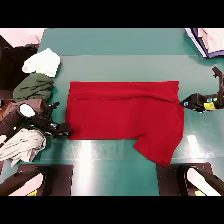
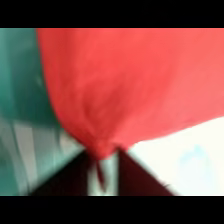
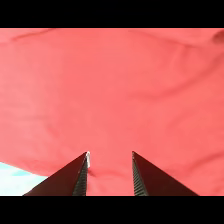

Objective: Fold the shirts.

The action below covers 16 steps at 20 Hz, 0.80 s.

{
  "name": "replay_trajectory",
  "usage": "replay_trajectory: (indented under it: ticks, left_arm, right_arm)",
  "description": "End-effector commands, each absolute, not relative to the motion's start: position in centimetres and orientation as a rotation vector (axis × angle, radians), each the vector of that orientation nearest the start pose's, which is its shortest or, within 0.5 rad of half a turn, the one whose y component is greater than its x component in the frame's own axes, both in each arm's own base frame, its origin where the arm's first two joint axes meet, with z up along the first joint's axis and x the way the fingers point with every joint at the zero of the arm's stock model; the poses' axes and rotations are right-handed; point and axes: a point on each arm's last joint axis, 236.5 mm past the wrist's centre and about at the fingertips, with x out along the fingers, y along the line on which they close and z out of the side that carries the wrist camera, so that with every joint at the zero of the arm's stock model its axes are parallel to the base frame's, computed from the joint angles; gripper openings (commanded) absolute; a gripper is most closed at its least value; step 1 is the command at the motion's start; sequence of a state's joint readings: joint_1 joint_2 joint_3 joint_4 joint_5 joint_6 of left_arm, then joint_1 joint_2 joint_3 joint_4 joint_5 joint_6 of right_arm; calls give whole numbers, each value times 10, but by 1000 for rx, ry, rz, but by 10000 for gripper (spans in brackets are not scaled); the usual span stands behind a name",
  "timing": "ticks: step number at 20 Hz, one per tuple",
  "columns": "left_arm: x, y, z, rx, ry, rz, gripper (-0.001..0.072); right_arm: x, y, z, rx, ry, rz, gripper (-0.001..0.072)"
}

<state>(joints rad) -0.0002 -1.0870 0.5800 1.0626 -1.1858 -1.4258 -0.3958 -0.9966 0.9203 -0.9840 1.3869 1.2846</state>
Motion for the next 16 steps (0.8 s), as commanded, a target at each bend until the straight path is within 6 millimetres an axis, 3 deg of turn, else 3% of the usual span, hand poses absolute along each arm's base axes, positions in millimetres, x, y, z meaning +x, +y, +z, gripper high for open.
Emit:
replay_trajectory:
  ticks: [1,2,3,4,7,11,16]
  left_arm:
    - [218,-114,-80,-406,1596,-337,23]
    - [221,-115,-75,-401,1588,-344,23]
    - [226,-115,-70,-396,1577,-353,23]
    - [231,-116,-64,-389,1563,-364,23]
    - [248,-117,-52,-380,1512,-371,23]
    - [256,-117,-44,-374,1487,-376,23]
    - [256,-117,-44,-373,1487,-376,23]
  right_arm:
    - [255,-8,20,523,1411,125,309]
    - [234,-14,6,538,1491,90,317]
    - [215,-13,-5,568,1554,79,375]
    - [198,-10,-16,615,1597,71,490]
    - [168,0,-45,691,1647,39,466]
    - [149,9,-75,717,1681,7,449]
    - [152,5,-86,710,1653,-25,418]
